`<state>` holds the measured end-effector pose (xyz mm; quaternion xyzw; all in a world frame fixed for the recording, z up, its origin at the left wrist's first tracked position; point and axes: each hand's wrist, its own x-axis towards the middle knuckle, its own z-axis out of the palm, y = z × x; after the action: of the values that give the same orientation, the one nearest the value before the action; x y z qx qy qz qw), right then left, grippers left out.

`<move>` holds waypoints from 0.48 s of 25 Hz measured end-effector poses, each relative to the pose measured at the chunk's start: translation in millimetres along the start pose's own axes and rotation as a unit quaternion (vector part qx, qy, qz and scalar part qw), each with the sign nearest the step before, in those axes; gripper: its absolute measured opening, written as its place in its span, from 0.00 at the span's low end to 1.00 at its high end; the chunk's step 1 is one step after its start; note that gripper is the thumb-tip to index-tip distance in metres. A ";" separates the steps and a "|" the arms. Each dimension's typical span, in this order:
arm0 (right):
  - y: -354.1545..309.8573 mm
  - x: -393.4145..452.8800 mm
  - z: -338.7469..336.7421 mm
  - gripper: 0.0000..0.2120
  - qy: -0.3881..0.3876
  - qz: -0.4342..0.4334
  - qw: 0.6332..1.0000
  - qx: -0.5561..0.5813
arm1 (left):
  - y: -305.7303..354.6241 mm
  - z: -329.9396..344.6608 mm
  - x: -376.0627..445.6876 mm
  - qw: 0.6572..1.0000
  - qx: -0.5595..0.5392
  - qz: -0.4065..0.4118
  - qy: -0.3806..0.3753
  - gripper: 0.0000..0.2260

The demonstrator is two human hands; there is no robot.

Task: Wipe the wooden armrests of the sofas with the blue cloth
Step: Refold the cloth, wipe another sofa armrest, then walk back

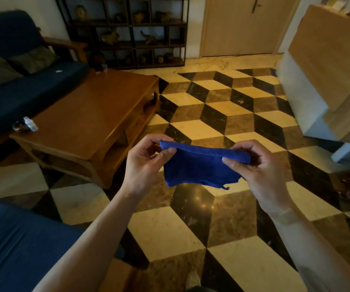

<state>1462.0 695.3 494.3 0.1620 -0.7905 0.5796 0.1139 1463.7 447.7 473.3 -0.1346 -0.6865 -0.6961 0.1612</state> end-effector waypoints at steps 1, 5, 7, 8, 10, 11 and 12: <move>5.4 22.1 1.0 0.09 -0.011 -0.007 1.000 0.002 | -3.9 -0.1 15.1 1.000 0.001 0.002 0.012 0.08; 25.9 111.8 21.2 0.08 -0.073 -0.024 0.996 0.039 | -23.6 -18.5 67.0 0.998 0.005 -0.011 0.063 0.08; 37.7 154.0 43.2 0.08 -0.113 -0.038 0.992 0.048 | -36.2 -38.7 91.5 0.995 0.012 -0.008 0.096 0.07; 43.0 172.9 57.2 0.08 -0.130 -0.040 0.989 0.055 | -41.9 -50.9 103.2 0.993 0.016 -0.010 0.115 0.07; 51.6 208.1 88.7 0.08 -0.155 -0.037 0.984 0.074 | -50.9 -74.3 124.7 0.989 0.017 -0.010 0.145 0.07; 53.5 223.4 104.6 0.08 -0.167 -0.033 0.982 0.088 | -54.6 -86.0 132.2 0.987 0.018 -0.012 0.160 0.07; 55.9 244.5 127.4 0.08 -0.185 -0.030 0.977 0.105 | -60.0 -103.4 141.0 0.983 0.022 -0.012 0.182 0.07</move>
<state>1215.9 559.0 496.5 0.3013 -0.7277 0.6152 -0.0349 1314.1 339.1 474.0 0.0057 -0.6627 -0.6953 0.2782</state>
